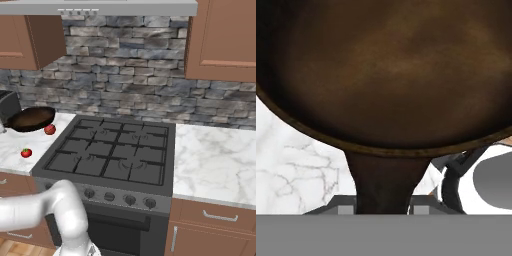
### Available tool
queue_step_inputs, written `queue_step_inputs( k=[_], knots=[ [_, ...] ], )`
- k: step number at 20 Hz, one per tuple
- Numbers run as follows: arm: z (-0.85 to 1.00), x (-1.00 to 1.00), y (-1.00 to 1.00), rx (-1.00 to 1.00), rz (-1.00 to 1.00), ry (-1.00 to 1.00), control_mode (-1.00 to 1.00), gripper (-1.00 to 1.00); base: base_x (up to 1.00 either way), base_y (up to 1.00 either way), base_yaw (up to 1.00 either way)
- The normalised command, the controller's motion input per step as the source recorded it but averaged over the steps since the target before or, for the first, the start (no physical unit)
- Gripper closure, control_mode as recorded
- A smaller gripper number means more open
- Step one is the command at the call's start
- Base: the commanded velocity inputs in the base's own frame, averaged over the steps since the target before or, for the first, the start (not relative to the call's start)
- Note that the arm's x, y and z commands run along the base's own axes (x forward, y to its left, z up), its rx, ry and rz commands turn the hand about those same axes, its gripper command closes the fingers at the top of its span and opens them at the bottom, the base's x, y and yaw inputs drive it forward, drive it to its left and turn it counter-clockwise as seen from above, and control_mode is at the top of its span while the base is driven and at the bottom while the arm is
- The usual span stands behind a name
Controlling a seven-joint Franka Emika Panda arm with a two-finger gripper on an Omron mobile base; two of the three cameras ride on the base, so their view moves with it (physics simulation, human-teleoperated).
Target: Place the pan on the front left burner on the stove. Then place the tomato and the onion in the pan and turn on the front left burner.
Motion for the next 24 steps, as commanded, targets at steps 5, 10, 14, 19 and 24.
queue_step_inputs(
  k=[5,10,14,19,24],
  knots=[
    [0.13,-0.02,-0.59,0.02,-0.11,0.00,-1.00,1.00,0.00,0.00,0.00],
    [0.03,0.00,-0.55,0.03,-0.10,0.00,-1.00,1.00,0.00,0.00,0.00],
    [0.00,0.00,-0.47,0.01,-0.11,0.00,-1.00,1.00,0.00,0.00,0.00],
    [0.00,0.00,-0.45,0.01,-0.11,0.00,-1.00,1.00,0.00,0.00,0.00],
    [0.00,0.02,-0.27,0.00,-0.10,0.00,-1.00,1.00,0.00,0.00,0.00]
  ],
)
